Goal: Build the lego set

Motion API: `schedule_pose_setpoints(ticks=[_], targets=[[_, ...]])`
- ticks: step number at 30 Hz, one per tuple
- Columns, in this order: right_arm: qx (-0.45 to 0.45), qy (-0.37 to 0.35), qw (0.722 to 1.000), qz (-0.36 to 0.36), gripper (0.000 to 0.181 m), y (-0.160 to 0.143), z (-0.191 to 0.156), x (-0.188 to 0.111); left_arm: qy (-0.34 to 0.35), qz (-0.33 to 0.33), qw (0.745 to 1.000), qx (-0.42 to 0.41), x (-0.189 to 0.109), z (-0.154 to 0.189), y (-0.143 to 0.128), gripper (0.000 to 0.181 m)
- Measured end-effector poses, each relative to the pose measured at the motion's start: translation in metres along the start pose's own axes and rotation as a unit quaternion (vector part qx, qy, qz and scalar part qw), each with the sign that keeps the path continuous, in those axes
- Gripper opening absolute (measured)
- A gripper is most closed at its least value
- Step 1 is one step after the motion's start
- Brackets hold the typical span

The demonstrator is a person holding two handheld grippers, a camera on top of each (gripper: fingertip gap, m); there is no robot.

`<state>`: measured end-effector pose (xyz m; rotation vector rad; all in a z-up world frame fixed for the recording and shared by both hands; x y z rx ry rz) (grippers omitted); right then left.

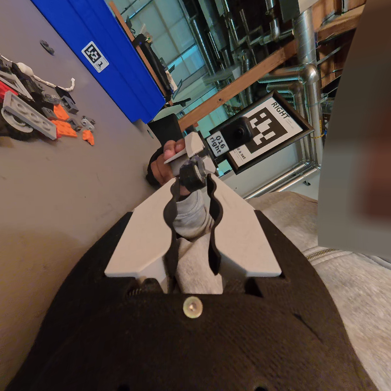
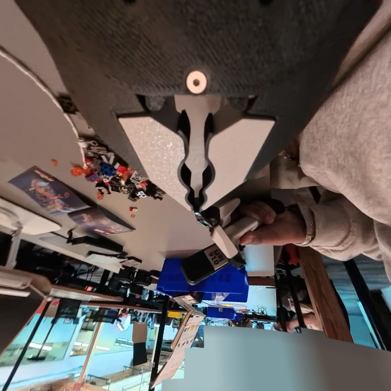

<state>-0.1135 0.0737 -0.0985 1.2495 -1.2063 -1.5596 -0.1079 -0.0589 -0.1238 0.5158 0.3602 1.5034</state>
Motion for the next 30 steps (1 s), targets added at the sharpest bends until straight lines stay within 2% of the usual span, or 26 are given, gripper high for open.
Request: schedule_pose_setpoints(ticks=[1,9,14,19,28,30], targets=[[0.018,0.01,1.0,-0.003,0.001,0.0,0.002,0.0,-0.001,0.0,1.0,0.0,0.0,0.0,0.0,0.026],[0.147,0.08,0.985,-0.043,0.0,-0.008,0.009,0.009,0.009,0.013,1.0,0.006,-0.002,-0.001,0.002,0.037],[0.198,0.087,0.976,-0.018,0.0,-0.008,0.017,0.005,0.017,0.034,0.999,0.038,-0.004,0.002,0.005,0.039],[0.264,0.122,0.957,0.015,0.0,-0.008,0.024,0.0,0.062,0.035,0.995,0.066,-0.002,0.001,0.004,0.04],[0.276,0.136,0.952,0.004,0.0,-0.009,0.017,0.008,0.063,0.041,0.994,0.078,-0.003,0.003,0.005,0.039],[0.277,0.137,0.951,0.001,0.0,-0.009,0.015,0.01,0.062,0.038,0.994,0.081,-0.002,0.004,0.004,0.034]])
Point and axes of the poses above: each gripper's, where its closed fingertips meet, x out along the fingers, y out of its top, z = x × y across the jaws, the point moved 6 cm from there along -x, back along the fingers, and after that the axes turned 9 degrees about -z, right-handed, at the moved point
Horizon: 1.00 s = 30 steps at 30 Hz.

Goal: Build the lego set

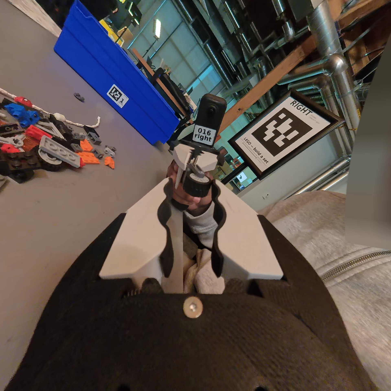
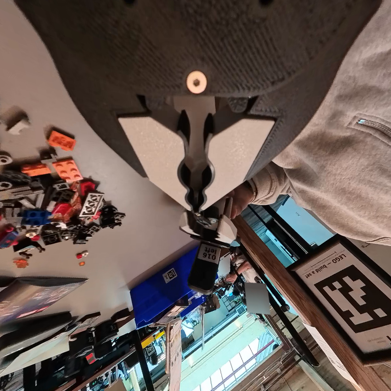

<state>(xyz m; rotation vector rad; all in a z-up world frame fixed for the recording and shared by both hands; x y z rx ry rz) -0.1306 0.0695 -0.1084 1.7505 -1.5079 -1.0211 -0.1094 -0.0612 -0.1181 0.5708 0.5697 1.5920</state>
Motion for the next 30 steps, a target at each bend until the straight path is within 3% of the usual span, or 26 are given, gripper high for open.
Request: schedule_pose_setpoints(ticks=[2,9,15,25,28,30], targets=[[0.0,-0.005,1.0,-0.002,0.0,0.0,0.0,0.001,-0.005,-0.001,1.0,0.005,0.0,0.002,0.0,0.024],[-0.008,0.021,1.0,0.017,0.0,0.002,-0.004,-0.001,-0.011,-0.008,1.0,0.019,0.001,0.006,-0.002,0.023],[-0.003,0.031,0.999,0.012,0.021,0.001,-0.005,0.001,-0.018,-0.012,0.999,0.025,0.001,0.008,-0.002,0.023],[0.025,0.051,0.998,0.008,0.006,0.0,-0.003,0.004,-0.036,-0.019,0.999,0.034,0.002,0.012,-0.004,0.023],[0.038,0.035,0.998,0.037,0.022,0.004,0.002,-0.002,-0.045,-0.019,0.998,0.034,0.002,0.013,-0.004,0.023],[0.04,0.038,0.998,0.04,0.022,0.004,0.002,-0.003,-0.051,-0.019,0.998,0.036,0.002,0.014,-0.004,0.023]])
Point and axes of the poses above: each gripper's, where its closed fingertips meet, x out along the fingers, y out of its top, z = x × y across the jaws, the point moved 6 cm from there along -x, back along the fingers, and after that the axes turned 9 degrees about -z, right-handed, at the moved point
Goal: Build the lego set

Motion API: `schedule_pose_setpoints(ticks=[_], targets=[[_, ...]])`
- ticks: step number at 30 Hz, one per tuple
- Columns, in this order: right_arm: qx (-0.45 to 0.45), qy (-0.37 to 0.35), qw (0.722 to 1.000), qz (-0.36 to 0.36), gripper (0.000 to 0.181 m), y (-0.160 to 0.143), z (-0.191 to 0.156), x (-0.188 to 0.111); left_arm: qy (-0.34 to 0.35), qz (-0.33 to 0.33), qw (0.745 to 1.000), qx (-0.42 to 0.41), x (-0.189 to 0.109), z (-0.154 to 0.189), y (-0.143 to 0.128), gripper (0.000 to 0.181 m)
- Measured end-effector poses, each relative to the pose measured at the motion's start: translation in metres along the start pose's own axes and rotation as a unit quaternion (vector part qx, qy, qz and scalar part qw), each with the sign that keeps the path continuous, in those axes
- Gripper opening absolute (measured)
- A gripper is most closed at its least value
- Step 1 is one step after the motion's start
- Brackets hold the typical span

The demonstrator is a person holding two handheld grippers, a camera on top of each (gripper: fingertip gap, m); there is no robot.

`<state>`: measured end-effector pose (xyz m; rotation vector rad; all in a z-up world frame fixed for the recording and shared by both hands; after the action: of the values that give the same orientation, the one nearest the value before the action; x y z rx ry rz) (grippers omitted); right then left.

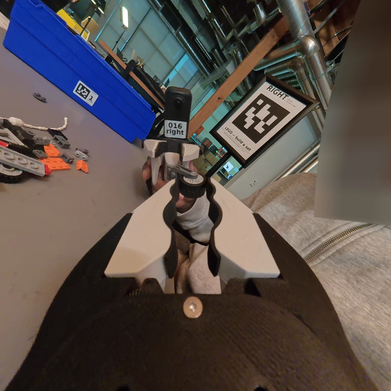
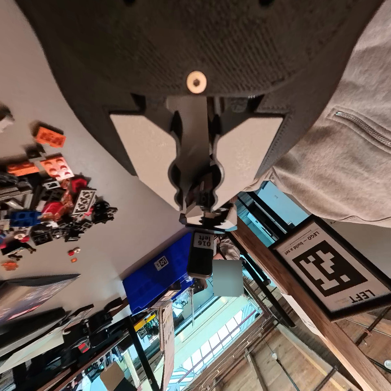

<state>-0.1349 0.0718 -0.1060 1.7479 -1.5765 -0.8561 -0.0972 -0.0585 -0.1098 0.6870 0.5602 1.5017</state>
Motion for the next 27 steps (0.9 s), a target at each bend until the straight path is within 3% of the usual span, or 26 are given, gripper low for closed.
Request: schedule_pose_setpoints(ticks=[5,10,27], targets=[[0.006,0.019,0.999,-0.047,0.026,-0.008,-0.004,0.011,-0.021,-0.009,1.0,0.009,0.004,0.005,-0.002,0.023],[0.02,0.065,0.996,-0.057,0.007,-0.011,-0.009,0.013,-0.041,0.004,0.999,-0.005,0.0,0.005,0.001,0.023],[0.016,0.072,0.997,-0.019,0.003,-0.004,-0.01,0.005,-0.027,-0.004,0.999,-0.019,0.002,0.001,0.0,0.024]])
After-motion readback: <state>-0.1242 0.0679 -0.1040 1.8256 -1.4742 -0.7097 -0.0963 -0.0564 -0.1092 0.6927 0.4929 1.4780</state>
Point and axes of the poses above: each gripper's, where its closed fingertips meet, x out along the fingers, y out of its top, z = x × y across the jaws, the point moved 6 cm from there along -x, back along the fingers, and after that the axes turned 9 degrees about -z, right-handed, at the moved point
